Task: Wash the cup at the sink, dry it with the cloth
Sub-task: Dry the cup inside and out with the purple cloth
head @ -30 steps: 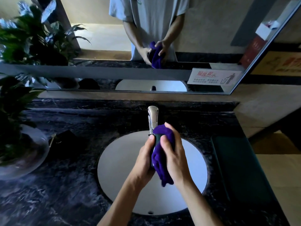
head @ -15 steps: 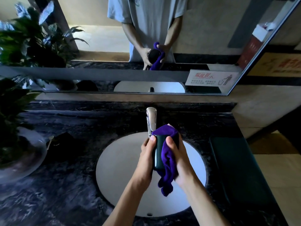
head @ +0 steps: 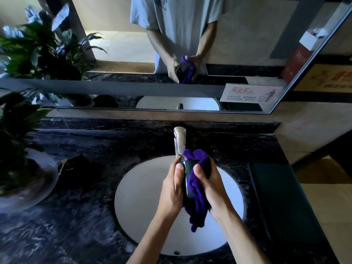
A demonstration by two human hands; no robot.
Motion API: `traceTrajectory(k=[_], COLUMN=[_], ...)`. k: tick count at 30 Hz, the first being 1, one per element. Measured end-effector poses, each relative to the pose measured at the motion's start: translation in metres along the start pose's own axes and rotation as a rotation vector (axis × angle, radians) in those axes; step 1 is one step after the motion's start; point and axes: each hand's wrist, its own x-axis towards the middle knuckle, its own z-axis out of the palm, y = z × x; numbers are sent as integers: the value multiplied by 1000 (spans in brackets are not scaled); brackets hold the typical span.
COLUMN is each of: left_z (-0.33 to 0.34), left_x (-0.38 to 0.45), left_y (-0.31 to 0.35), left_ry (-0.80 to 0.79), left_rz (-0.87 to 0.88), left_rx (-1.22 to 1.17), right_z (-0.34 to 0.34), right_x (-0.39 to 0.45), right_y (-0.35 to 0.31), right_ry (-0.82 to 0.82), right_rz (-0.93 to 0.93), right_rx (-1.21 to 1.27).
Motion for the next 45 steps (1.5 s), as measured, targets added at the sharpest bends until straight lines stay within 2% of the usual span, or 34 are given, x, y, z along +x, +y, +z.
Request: traceTrajectory(k=[3,5,7,9,10,11,13,15,17,19,23,25,27,30,34,36,40,42,45], left_z=[0,1,1,-2,-5,-7,-6,0,4,5,7,8,8,0,-7,-7,-5,-10,-15], left_x=[-1,-3,-3,4,9,11,10,9,7,8,8,6,5,8,11,12,16,17,14], left_y=[0,-1,-4,-13,-19,-23,-28,-28,-19,-9,3,7,12,15,14,12,5,3,5], left_ry=[101,132,151,233,266,245,90,-68,-125,-129,-99,-128,-179,-217,-327,-265,-10,-37,-161], left_rz=[-6,20,-25,-223,-348,-447,-565,-571,-541,-521,-481,-477,-427,-259,-170,-165,-253,-253,-194], left_rx=[237,273,38,-282,-366,-377,-340,-412,-652,-785,-769,-729,-679,-577,-508,-479,-476,-478,-411], right_z=[-6,-8,-9,-7,-6,-4,0,5,8,7,3,-1,-3,-4,-8,-9,-4,-7,-14], right_x=[-1,-2,-4,-7,-8,-9,-11,-11,-10,-8,0,3,3,3,3,4,1,0,4], right_y=[0,0,-1,-7,-9,-12,-13,-14,-18,-17,-13,-14,-19,-25,-36,-42,-55,-62,-68], right_ry=[-57,-84,-101,-201,-255,-301,-368,-421,-440,-366,-104,-43,-53,-42,-16,-38,-104,-149,-178], right_rz=[45,87,163,228,238,250,279,329,355,322,148,38,-36,-132,-145,-161,-202,-187,-131], right_rx=[56,183,355,537,590,625,705,771,764,657,416,242,41,-224,-353,-368,-422,-483,-625])
